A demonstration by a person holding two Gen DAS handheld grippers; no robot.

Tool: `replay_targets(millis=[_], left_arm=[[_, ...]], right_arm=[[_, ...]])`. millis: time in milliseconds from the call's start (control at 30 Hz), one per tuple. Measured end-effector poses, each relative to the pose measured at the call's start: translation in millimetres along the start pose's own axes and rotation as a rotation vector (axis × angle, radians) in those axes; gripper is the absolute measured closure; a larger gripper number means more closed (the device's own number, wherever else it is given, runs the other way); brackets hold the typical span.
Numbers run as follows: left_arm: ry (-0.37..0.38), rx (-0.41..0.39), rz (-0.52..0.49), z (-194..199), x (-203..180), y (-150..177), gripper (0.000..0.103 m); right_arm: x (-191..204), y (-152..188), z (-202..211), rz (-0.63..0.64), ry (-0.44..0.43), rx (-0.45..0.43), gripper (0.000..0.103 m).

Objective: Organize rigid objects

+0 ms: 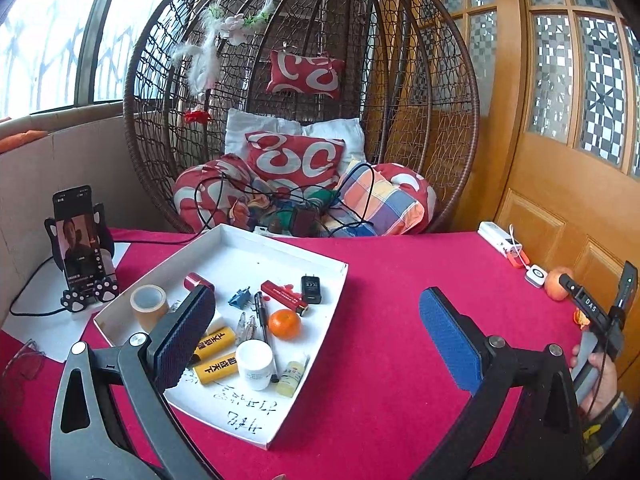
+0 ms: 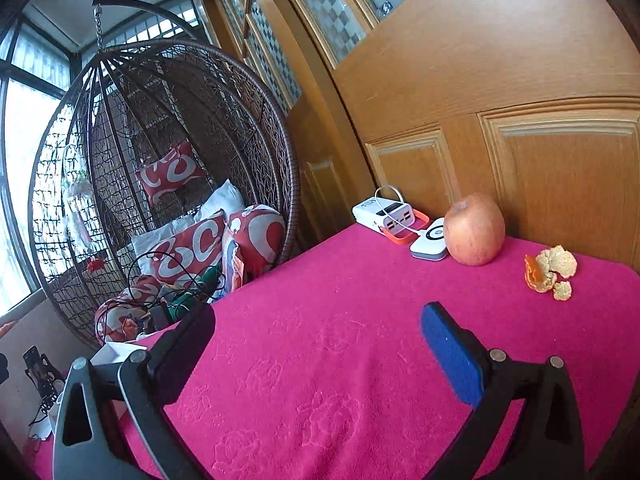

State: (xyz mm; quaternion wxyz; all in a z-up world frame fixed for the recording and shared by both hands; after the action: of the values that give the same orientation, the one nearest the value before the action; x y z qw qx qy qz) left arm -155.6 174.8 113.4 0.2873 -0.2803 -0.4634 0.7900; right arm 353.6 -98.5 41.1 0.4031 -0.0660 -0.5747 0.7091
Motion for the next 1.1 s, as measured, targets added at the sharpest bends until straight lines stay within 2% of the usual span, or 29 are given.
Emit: replay_targets(millis=[133, 200, 300, 400, 467, 533, 633, 700, 767, 800, 900, 1000, 1100], left_arm=[[-0.01, 0.013, 0.012, -7.4, 3.8, -1.0, 0.0], [-0.016, 0.018, 0.013, -12.3, 5.0, -0.6, 0.0], [-0.013, 0.038, 0.012, -21.2, 1.8, 1.5, 0.0], [-0.003, 0.053, -0.008, -27.8, -7.0, 3.2, 0.0], [0.007, 0.055, -0.024, -29.6, -13.7, 2.9, 0.0], [0.017, 0.055, -0.04, -29.0, -19.4, 2.5, 0.0], [0.021, 0.046, -0.066, -25.0, -22.0, 0.0, 0.0], [0.012, 0.035, -0.075, -21.8, -20.2, -1.9, 0.0], [0.008, 0.032, -0.066, -21.4, -17.0, -2.4, 0.0], [0.011, 0.036, -0.054, -22.4, -15.7, -1.9, 0.0], [0.031, 0.057, -0.03, -24.2, -16.8, 2.1, 0.0], [0.021, 0.059, -0.045, -20.3, -17.9, 5.3, 0.0], [0.0, 0.056, -0.052, -16.2, -13.7, 6.2, 0.0]], right_arm=[[-14.5, 11.9, -46.6, 0.031, 0.075, 0.061, 0.0], [-33.2, 14.5, -52.9, -0.029, 0.072, 0.106, 0.0], [-62.0, -3.9, -41.1, 0.015, 0.139, 0.043, 0.0], [-99.9, -28.0, -31.5, 0.096, 0.256, -0.026, 0.0], [-132.4, -39.2, -29.0, 0.058, 0.302, -0.036, 0.0], [-164.2, -41.3, -30.5, -0.059, 0.31, -0.007, 0.0], [-191.6, -42.3, -29.5, -0.181, 0.303, 0.014, 0.0], [-194.2, -52.6, -16.8, -0.133, 0.334, -0.032, 0.0], [-187.7, -66.4, -1.3, -0.16, 0.249, -0.076, 0.0], [-183.9, -75.4, 6.5, -0.14, 0.251, -0.121, 0.0], [-179.7, -94.8, 9.8, -0.036, 0.354, -0.215, 0.0], [-183.2, -93.9, -9.3, 0.029, 0.422, -0.209, 0.0], [-187.2, -87.8, -23.0, 0.182, 0.537, -0.186, 0.0]])
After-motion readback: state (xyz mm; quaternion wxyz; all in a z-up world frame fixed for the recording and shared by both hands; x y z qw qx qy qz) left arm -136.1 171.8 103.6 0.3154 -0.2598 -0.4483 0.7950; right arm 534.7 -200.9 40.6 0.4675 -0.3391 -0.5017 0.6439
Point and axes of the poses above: each gripper's, at about its wrist camera, not at the fingertips, and z roughly against the way its jaws point, x to its left, y to its underside, the point moved 8 cm from there along -z, roughly the way its jaws point, and after that the axes turned 4 degrees about y, right-handed, at the moved point
